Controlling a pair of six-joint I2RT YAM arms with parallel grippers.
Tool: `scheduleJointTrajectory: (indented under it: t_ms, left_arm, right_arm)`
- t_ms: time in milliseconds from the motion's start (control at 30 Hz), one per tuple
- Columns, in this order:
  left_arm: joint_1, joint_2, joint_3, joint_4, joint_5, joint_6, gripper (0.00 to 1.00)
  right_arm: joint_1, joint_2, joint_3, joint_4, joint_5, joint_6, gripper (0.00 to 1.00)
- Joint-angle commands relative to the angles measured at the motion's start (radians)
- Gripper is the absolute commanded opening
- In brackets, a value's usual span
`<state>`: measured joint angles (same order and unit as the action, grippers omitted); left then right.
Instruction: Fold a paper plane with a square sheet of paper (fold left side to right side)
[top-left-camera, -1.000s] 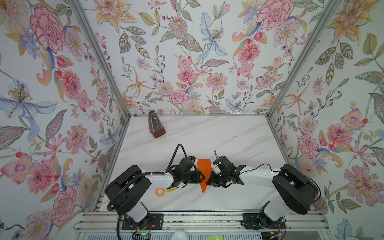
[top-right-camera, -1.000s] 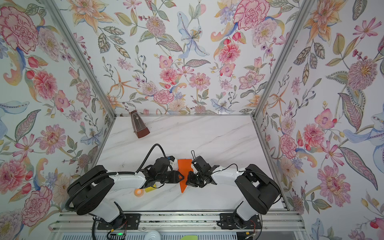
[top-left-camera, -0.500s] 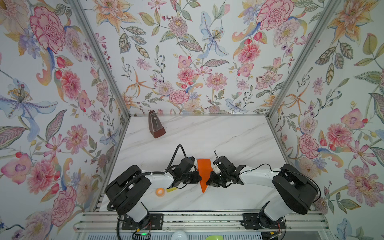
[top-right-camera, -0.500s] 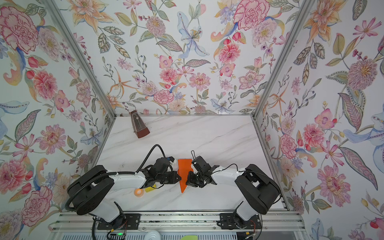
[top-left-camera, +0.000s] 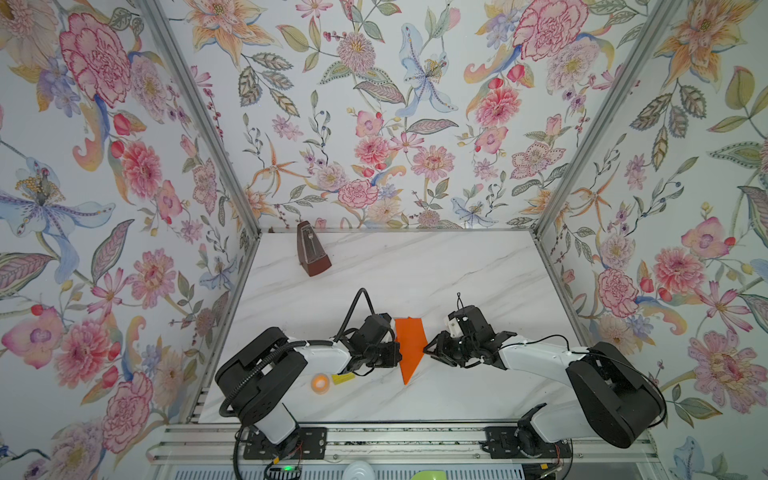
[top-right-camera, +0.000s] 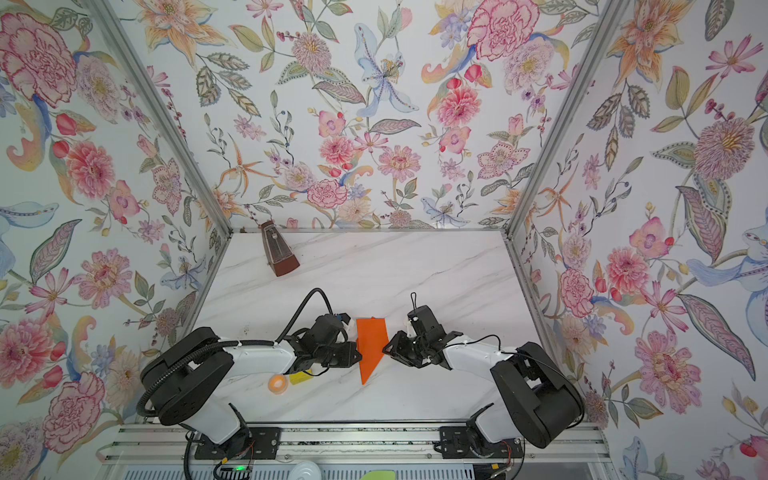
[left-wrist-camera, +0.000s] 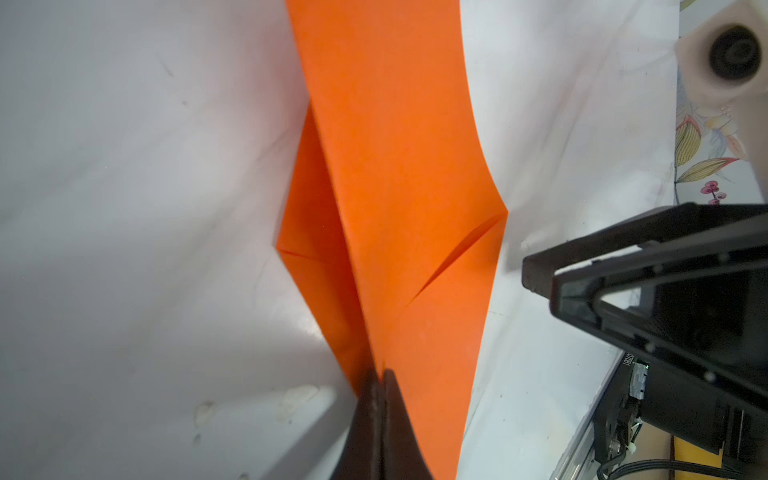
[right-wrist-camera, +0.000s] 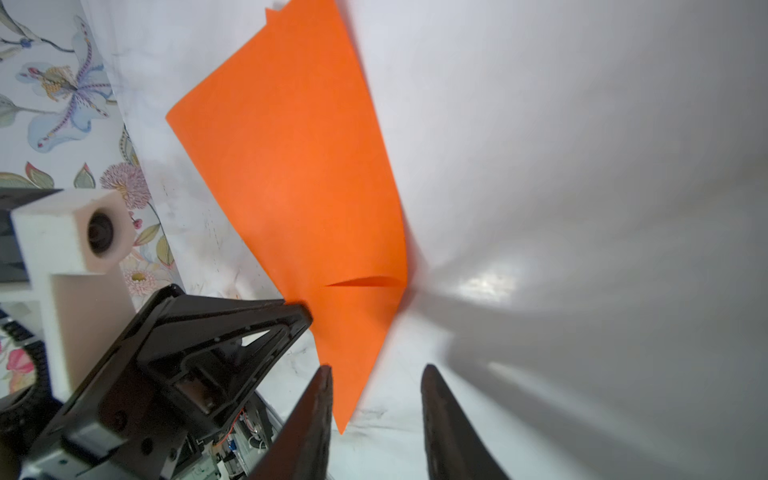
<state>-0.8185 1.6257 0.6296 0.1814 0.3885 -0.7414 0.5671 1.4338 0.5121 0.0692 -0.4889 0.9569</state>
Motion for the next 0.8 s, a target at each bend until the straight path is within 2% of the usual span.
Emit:
scheduleJointTrajectory:
  t_ms: [0, 133, 367, 600, 767]
  left_arm:
    - [-0.001, 0.033, 0.008, -0.062, -0.013, 0.03, 0.04]
    - [0.005, 0.034, 0.002, -0.06, -0.001, 0.034, 0.04]
    - [0.013, 0.032, -0.004, -0.044, 0.018, 0.034, 0.02]
    - [0.013, 0.033, -0.007, -0.023, 0.033, 0.034, 0.01]
    - [0.013, 0.037, -0.008, 0.002, 0.058, 0.037, 0.0]
  right_arm:
    - [-0.046, 0.041, -0.038, 0.141, -0.092, 0.021, 0.39]
    - [-0.072, 0.115, -0.045, 0.219, -0.135, 0.022, 0.38]
    - [-0.085, 0.198, -0.062, 0.361, -0.195, 0.062, 0.24]
    - [-0.084, 0.175, -0.068, 0.354, -0.185, 0.066, 0.06]
    - [-0.079, 0.134, -0.053, 0.296, -0.155, 0.046, 0.0]
